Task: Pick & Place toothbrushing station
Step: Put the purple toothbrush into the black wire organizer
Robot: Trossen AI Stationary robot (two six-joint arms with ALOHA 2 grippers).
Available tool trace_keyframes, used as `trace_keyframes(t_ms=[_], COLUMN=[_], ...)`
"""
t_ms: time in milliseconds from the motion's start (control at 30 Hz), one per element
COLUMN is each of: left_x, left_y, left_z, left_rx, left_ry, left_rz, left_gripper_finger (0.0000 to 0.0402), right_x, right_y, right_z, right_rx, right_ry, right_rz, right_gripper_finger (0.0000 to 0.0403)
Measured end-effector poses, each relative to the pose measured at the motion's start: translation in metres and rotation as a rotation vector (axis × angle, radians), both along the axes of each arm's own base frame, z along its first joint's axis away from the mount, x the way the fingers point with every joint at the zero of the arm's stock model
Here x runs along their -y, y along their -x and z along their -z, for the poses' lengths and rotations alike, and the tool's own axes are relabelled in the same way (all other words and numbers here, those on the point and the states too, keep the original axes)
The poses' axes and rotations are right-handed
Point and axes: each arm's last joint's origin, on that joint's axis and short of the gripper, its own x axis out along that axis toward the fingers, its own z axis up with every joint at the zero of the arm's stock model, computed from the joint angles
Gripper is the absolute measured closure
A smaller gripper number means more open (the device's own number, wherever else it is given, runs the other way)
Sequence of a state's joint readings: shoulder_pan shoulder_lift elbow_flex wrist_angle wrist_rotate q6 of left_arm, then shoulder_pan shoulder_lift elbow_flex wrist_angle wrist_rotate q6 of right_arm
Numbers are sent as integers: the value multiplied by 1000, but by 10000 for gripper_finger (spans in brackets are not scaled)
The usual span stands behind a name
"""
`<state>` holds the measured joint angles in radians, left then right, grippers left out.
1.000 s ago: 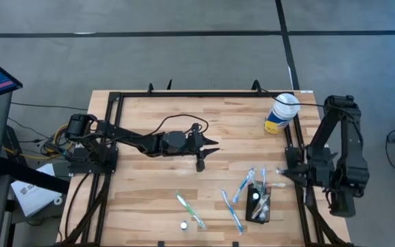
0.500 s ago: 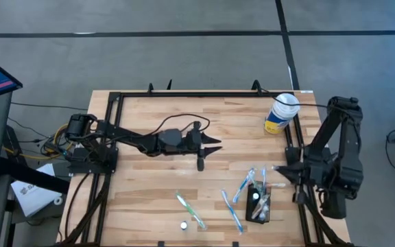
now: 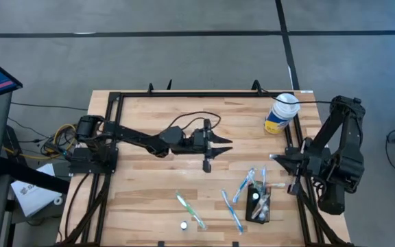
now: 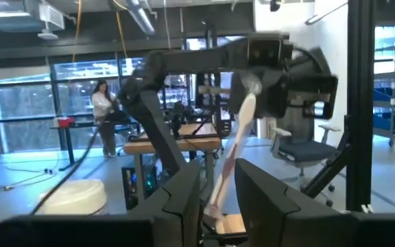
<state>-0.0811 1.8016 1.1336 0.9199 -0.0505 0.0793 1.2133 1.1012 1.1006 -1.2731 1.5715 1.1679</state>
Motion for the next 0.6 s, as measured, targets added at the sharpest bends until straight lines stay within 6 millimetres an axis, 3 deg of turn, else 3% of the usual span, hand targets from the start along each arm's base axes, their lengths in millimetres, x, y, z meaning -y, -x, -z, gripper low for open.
trace_keyframes(t_ms=[300,600], left_x=[5,9], left_y=[-54,-84], left_z=[0,3], left_rx=[55,82], left_ry=[-23,-29], left_rz=[94,141], left_gripper_finger=[317,301], right_x=[-6,-6], right_y=[-2,-6], right_z=[-8,-9], right_rx=[-6,-9], right_ry=[17,23], right_rz=[-1,20], right_gripper_finger=[403,403])
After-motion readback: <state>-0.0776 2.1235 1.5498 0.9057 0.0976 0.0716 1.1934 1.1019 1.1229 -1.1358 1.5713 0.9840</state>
